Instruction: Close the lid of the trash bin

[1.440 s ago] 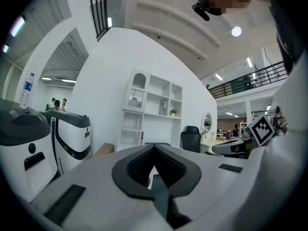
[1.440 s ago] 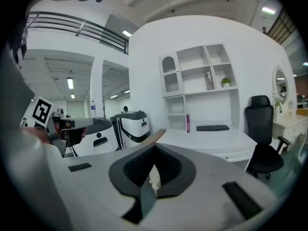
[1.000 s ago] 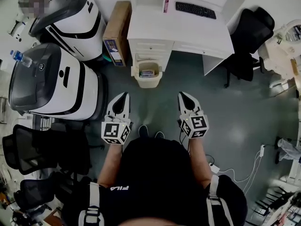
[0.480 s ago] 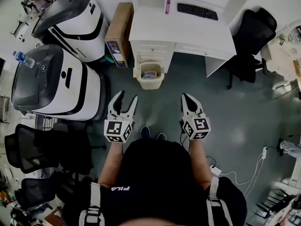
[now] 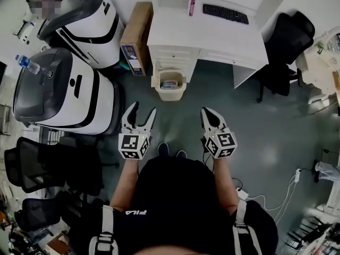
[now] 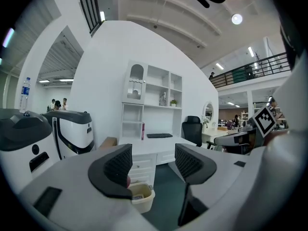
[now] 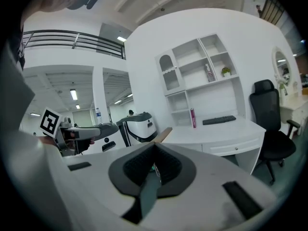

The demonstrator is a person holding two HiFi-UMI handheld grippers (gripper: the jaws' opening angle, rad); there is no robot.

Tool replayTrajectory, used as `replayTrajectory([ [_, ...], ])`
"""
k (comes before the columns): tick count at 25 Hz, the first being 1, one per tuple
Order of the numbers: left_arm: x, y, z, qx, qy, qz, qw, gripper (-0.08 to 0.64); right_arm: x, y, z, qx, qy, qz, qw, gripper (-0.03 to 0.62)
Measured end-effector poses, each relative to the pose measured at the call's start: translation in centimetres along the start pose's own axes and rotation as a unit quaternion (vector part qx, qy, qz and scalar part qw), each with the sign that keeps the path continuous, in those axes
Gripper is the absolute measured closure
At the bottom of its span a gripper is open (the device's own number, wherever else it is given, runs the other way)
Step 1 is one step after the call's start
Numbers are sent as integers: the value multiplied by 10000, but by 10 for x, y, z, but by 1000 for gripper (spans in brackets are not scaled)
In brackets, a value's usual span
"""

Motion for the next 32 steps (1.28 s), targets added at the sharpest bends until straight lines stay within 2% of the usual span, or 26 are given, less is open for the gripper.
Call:
replayTrajectory([
  [4, 4, 2, -1, -24, -44, 21, 10000, 225, 4, -3, 1, -16, 1, 62, 10000, 589],
  [13, 30, -6, -14, -49, -158, 25, 9999, 227, 23, -20, -14, -15, 127, 119, 9998, 589],
  [17, 34, -11, -28, -147, -264, 8, 9995, 225, 28, -26, -25, 30, 225, 172, 9996, 589],
  [20, 33, -8, -32, -262, -200, -36, 9995, 225, 28, -28, -32, -21, 273, 201, 9994, 589],
  [32, -1, 73, -27, -396, -286, -354, 9982, 227, 59, 17, -16, -86, 237, -69, 9997, 589],
])
Point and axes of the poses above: the fingertips, and each gripper's own axes: y forward along the fingers, x to its right, z out of its top, the point moved 8 cm from there along -y, backward along the fingers, and after that the axes turned 8 degrees about -x, right-handed, at the moved point
